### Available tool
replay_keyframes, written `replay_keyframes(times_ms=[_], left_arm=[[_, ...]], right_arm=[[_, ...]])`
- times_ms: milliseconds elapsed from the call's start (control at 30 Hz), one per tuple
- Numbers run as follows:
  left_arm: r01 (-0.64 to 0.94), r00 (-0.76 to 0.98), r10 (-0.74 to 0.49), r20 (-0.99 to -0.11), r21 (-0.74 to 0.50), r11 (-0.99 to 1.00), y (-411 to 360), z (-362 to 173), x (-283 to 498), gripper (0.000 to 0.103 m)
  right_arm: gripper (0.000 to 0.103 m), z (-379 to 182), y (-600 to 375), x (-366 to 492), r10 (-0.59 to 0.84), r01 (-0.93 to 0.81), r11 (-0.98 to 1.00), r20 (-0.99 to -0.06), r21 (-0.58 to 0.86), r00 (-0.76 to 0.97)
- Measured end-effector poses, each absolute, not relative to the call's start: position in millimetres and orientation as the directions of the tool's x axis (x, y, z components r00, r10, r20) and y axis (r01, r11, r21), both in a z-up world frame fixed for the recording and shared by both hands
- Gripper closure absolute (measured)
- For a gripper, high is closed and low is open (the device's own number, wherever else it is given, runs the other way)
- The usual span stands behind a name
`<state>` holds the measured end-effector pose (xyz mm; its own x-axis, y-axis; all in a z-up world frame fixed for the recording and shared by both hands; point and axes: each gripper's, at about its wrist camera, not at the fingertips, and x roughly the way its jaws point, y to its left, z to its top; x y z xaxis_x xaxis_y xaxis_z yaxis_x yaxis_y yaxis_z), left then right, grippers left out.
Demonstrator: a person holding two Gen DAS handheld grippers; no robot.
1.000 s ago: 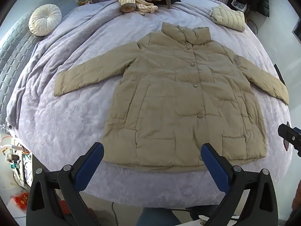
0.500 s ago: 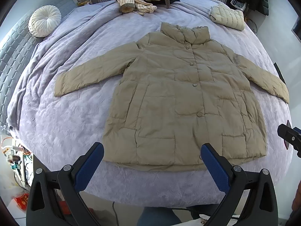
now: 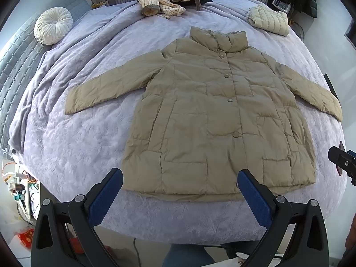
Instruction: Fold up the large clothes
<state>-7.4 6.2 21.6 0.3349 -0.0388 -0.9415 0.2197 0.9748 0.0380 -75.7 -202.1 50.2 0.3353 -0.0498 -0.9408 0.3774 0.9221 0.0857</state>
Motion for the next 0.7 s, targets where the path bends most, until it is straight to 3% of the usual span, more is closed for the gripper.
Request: replay_keyframes(times_ms=[700], left_arm=[[0.218, 0.337, -0.035, -0.941, 0.042, 0.975, 5.5, 22.5, -8.9, 0.000]], right_arm=[[0.000, 51.0, -201.7, -77.1, -0.049, 0.377, 0.922, -0.941, 0.086, 0.336]])
